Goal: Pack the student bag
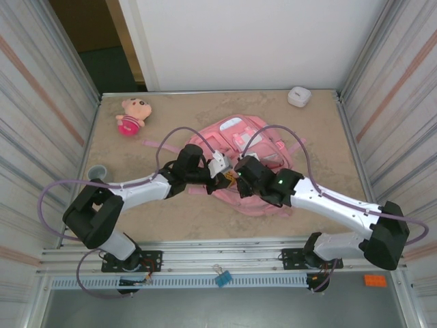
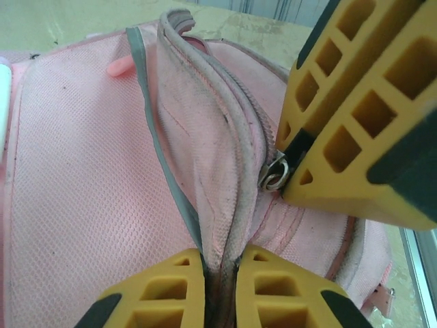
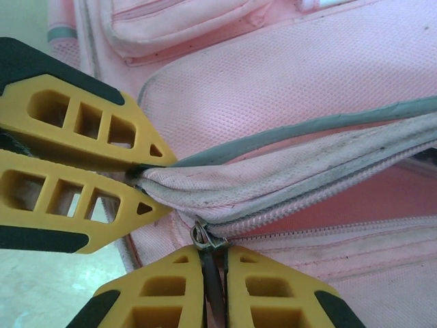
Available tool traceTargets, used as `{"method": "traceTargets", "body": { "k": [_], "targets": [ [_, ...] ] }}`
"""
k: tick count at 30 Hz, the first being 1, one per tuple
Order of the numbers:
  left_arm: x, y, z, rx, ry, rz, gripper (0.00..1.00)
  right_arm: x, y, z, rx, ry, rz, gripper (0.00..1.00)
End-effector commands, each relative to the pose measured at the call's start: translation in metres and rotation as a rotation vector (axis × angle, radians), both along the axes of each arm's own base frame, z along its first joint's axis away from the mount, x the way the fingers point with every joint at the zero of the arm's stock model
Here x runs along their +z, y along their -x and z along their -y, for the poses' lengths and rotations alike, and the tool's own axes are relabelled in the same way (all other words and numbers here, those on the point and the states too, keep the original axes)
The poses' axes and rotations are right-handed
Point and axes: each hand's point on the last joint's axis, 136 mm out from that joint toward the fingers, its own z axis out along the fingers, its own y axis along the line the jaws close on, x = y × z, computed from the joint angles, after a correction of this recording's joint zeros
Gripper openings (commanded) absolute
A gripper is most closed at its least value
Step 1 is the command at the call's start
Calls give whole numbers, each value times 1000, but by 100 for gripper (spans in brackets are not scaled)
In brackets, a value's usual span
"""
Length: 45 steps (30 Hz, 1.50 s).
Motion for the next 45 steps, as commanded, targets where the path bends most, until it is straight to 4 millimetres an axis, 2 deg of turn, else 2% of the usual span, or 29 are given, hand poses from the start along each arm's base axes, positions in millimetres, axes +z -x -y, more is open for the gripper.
{"method": "traceTargets", "body": {
  "k": [1,9,14,19,23,29,32,38,45],
  "targets": [
    [-13,-7,-28,78,-90,-53,0,-2,-1,62,-116,129,-34,0],
    [-17,-8,-41,101,-141,-47,0,-8,0,81,-132,38,-147,0],
    [-10,0,-37,56,-97,-54,0,-11,4,61,-60,-43,-192,0],
    [-2,1,-33,45,-63,-55,0,-19,2,57,-60,-35,-190,12],
    [4,3,-31,31,-44,-50,0,-20,0,50,-31,-47,-178,28],
    [8,3,-31,32,-33,-49,0,-17,-6,32,33,-66,-147,39],
    [8,2,-31,36,-36,-52,0,-11,-1,16,119,-46,-120,44],
    [8,1,-30,46,-39,-67,0,6,10,3,223,20,1,46],
    [9,2,-27,34,-24,-83,0,15,5,-6,271,3,65,50]
  ]
}}
